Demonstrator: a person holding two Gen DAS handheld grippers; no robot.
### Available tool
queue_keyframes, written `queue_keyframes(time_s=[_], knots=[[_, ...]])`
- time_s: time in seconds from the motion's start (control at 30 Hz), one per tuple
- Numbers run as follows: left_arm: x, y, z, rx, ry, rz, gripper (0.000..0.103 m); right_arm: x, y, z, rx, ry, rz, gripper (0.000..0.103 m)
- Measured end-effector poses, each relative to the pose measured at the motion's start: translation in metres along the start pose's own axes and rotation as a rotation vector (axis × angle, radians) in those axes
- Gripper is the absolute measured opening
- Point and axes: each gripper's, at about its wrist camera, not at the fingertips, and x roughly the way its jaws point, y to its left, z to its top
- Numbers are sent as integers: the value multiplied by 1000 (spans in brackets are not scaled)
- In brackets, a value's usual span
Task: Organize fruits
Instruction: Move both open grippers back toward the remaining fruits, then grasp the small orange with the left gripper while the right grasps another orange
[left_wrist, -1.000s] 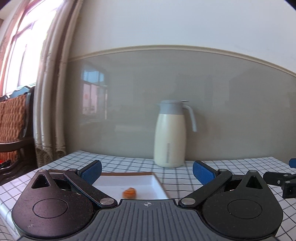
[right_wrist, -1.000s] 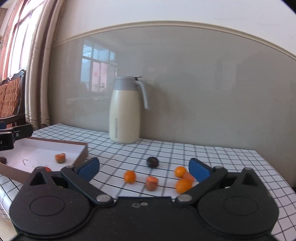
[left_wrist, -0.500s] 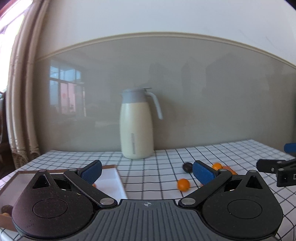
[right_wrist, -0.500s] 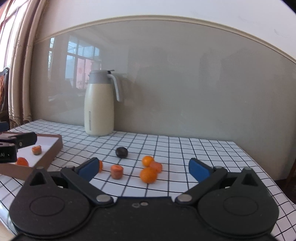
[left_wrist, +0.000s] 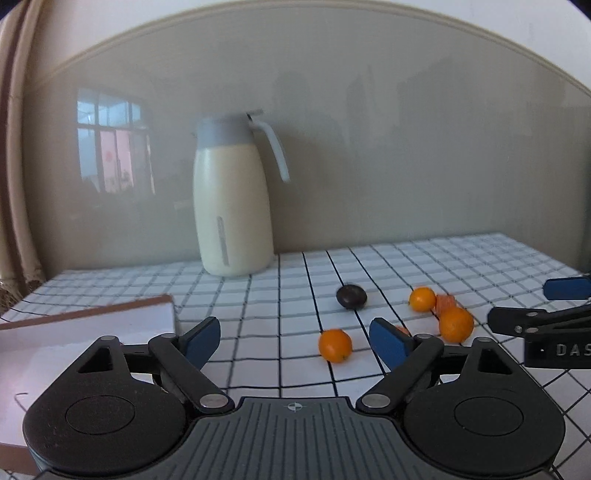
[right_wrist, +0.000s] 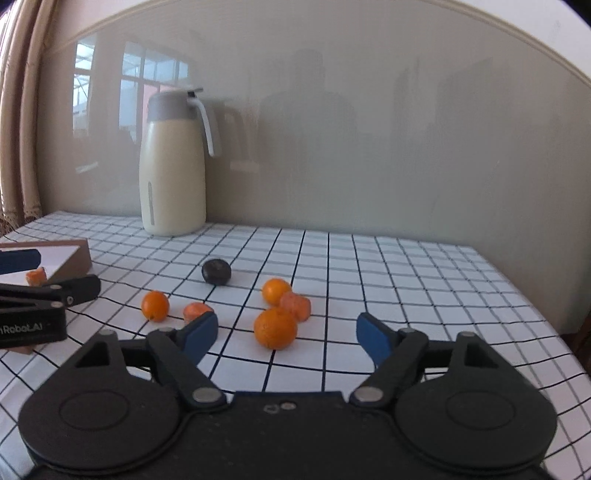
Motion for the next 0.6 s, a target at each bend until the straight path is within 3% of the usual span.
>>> queue_keyframes(time_s=[0.17, 0.27, 0.33, 0.6], knots=[[27, -4, -4, -43, 85, -28, 71, 24, -2, -2, 6, 50, 6, 66], [41, -5, -6, -61, 120, -27, 66, 34, -3, -2, 14, 75, 17, 57], [48, -6, -6, -68, 135, -28, 64, 41, -3, -2, 17, 88, 22, 50], [74, -11, -2, -85, 183, -30, 62, 67, -3, 0, 23, 135, 47, 46]])
